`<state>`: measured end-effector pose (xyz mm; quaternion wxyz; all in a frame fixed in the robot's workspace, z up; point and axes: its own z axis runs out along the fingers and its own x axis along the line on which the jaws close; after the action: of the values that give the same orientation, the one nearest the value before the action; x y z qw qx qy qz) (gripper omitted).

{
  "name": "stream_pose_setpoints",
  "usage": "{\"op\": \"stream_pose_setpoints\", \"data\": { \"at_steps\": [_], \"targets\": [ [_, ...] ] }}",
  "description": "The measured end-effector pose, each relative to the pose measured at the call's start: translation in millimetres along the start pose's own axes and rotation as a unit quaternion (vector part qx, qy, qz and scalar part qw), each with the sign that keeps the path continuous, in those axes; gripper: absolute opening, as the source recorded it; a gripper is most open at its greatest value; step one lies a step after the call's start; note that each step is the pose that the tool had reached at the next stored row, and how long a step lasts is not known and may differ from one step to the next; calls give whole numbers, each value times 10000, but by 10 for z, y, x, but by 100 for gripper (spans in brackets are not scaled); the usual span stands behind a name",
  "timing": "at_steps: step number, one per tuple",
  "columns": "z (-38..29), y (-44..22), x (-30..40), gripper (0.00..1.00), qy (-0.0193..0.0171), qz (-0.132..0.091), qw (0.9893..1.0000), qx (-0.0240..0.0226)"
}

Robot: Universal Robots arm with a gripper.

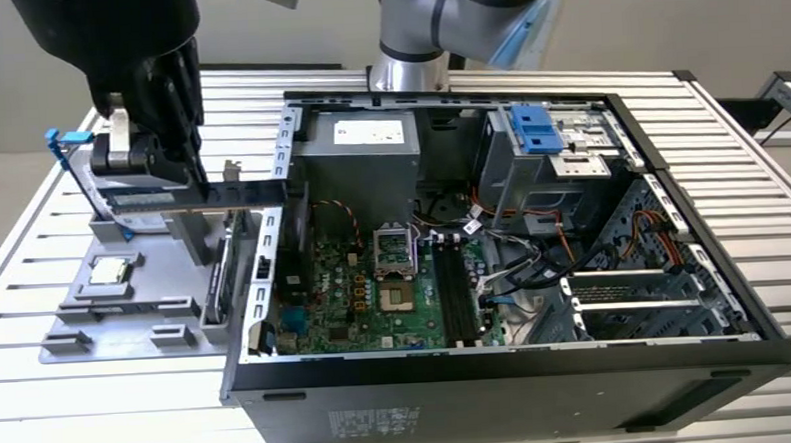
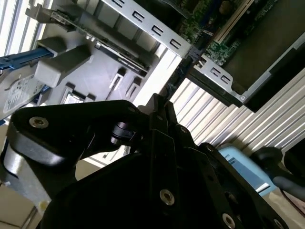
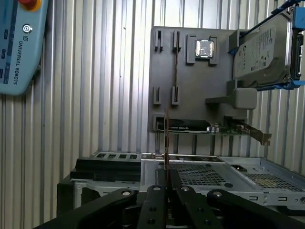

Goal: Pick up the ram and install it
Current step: 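Pick up the ram and move it above insertion slot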

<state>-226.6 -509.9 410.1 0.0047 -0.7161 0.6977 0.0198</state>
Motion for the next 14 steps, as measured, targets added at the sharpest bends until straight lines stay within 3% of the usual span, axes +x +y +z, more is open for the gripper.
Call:
{"op": "stream_pose_setpoints", "data": {
  "at_steps": [14],
  "targets": [
    [26, -278, 9, 0, 0, 3, 10000, -11]
  ]
}}
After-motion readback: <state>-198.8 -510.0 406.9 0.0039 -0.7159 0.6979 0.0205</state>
